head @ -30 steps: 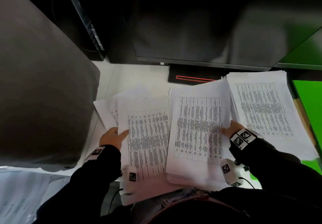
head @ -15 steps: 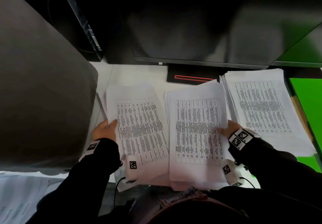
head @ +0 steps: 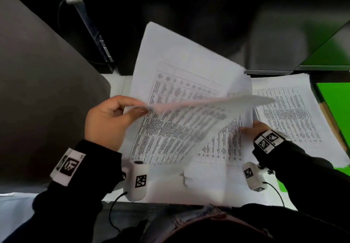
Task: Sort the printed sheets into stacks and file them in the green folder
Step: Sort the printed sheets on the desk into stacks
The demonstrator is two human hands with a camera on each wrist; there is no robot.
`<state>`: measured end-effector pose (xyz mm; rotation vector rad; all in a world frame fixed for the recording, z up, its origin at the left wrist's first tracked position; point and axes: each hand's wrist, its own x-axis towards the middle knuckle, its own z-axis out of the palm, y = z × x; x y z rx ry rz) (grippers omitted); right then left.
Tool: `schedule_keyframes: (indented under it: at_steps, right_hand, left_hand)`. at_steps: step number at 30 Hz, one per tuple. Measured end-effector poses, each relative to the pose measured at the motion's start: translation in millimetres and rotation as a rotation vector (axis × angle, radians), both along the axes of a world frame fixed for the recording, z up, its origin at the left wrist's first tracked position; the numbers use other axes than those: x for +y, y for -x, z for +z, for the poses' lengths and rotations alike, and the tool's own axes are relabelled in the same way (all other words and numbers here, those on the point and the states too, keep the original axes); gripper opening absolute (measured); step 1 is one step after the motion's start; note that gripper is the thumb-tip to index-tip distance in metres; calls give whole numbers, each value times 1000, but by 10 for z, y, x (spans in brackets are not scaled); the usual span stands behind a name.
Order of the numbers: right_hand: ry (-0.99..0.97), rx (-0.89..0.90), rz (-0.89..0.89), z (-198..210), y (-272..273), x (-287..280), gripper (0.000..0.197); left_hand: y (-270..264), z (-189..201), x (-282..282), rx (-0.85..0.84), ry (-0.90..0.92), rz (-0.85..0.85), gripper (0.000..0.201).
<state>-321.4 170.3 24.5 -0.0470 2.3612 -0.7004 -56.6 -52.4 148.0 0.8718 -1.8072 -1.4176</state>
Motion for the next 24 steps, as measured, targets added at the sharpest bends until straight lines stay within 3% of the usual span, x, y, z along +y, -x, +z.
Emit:
schedule_keyframes:
  at_steps: [3, 5, 7, 10, 14, 18, 20, 21, 23, 24]
  right_hand:
    - [226, -75, -41, 85, -92, -134, 41]
    - [325, -40, -77, 163, -198, -137, 28]
    - [427, -70, -77, 188, -284, -108, 16]
    - [527, -106, -58, 200, -399, -154, 15]
    - [635, -208, -55, 175, -537, -210, 15]
    - [632, -267, -83, 87, -625, -196, 10]
    - [627, -301, -81, 33, -631, -185, 31]
    - [607, -311, -96, 30, -627, -183, 32]
    - [487, -246, -120, 158, -639, -182, 8]
    - [416, -205, -114, 180, -606, -145, 20]
  left_hand:
    - [56, 40, -37, 60, -1, -77, 32]
    - [106, -113, -116, -51, -5, 14, 35]
    - [134, -308, -170, -179, -54, 68, 15]
    - [157, -540, -207, -332, -83, 89, 41]
    - [217, -688, -206, -513, -44, 82, 42]
    - [306, -790, -127, -614, -38, 42, 37]
    - [367, -831, -51, -635, -105, 11, 39]
    - [400, -854, -9, -647, -145, -13, 42]
    - [488, -918, 83, -662, -218, -59, 43]
    - [539, -951, 129, -660, -247, -71, 42]
